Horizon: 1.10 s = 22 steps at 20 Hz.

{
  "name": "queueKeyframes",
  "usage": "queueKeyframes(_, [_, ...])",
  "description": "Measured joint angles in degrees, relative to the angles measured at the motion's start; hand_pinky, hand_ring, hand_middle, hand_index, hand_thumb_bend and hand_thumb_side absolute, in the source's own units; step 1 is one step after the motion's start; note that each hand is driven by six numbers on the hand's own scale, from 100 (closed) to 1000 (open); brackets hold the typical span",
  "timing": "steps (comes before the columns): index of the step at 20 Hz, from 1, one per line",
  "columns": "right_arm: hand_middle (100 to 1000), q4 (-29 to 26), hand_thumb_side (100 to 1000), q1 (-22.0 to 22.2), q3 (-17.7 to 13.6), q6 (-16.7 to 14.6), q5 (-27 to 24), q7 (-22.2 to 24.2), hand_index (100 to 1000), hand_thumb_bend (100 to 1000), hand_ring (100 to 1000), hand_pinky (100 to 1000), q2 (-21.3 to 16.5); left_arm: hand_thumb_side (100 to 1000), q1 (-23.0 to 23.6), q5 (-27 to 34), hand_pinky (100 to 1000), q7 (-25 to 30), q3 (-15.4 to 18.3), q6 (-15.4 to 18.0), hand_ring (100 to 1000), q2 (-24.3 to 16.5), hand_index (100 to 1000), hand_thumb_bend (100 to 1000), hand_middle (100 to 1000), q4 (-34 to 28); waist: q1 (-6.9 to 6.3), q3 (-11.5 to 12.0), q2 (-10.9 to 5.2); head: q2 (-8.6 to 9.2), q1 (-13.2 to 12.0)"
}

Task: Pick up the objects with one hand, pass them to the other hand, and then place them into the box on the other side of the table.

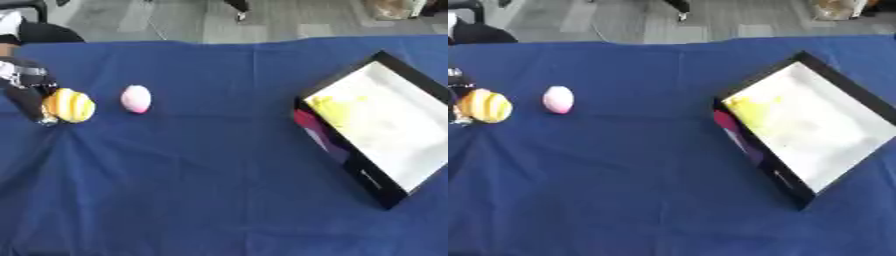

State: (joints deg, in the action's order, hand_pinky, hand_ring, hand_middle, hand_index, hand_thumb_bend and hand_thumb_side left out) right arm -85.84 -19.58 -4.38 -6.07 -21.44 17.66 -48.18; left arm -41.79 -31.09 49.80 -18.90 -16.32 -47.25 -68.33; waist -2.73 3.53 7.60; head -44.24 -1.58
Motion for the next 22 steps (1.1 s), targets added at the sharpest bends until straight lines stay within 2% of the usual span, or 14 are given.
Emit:
queueKeyframes(4, [1000, 0.0, 468, 0.1, 0.1, 0.0, 0.2, -0.1, 1000, 100, 1000, 1000, 0.0, 100, 0.3, 0.3, 794, 0.5, 0.1, -0.4, 769, -0.6, 582, 400, 615, -0.4, 0.00, 0.0, 0.00, 0.00, 0.0])
queueKeyframes(5, [1000, 0.0, 469, 0.2, 0.1, 0.0, 0.4, -0.1, 1000, 100, 1000, 1000, 0.0, 100, 0.5, 0.3, 787, 0.4, 0.3, -0.4, 763, -0.6, 567, 344, 602, -0.5, 0.00, 0.0, 0.00, 0.00, 0.0])
queueKeyframes(6, [1000, 0.0, 470, 0.3, 0.1, 0.0, 0.5, -0.1, 1000, 100, 1000, 1000, 0.0, 100, 0.5, 0.2, 785, 0.2, 0.5, -0.5, 761, -0.6, 562, 353, 598, -0.8, 0.00, 0.0, 0.00, 0.00, 0.0])
queueKeyframes(7, [1000, 0.0, 470, 0.3, 0.1, 0.0, 0.5, -0.1, 1000, 100, 1000, 1000, 0.0, 100, 0.5, 0.2, 779, -0.3, 0.7, -0.6, 753, -0.6, 550, 325, 586, -1.1, 0.00, 0.0, 0.00, 0.00, 0.0])
queueKeyframes(9, [1000, 0.0, 470, 0.3, 0.1, 0.1, 0.5, -0.2, 1000, 100, 1000, 1000, 0.0, 100, 0.5, 0.2, 773, -1.9, 1.2, -0.8, 743, -0.6, 541, 321, 576, -1.8, 0.00, 0.0, 0.00, 0.00, 0.0])
queueKeyframes(15, [1000, -0.6, 466, 0.0, 0.3, 0.1, 0.3, -0.2, 1000, 100, 1000, 1000, 0.0, 100, 0.9, 0.5, 761, -7.9, 2.2, -2.5, 727, -0.6, 534, 234, 551, -5.4, 0.01, 0.1, 0.00, 0.00, 0.1])
queueKeyframes(22, [1000, -1.5, 437, -1.2, 0.4, 0.1, -1.3, -0.1, 1000, 100, 1000, 1000, 0.0, 100, 1.1, 4.0, 758, -15.3, 2.5, -5.0, 723, 0.7, 529, 100, 527, -9.1, 0.05, 0.2, -0.01, 0.00, 0.6])
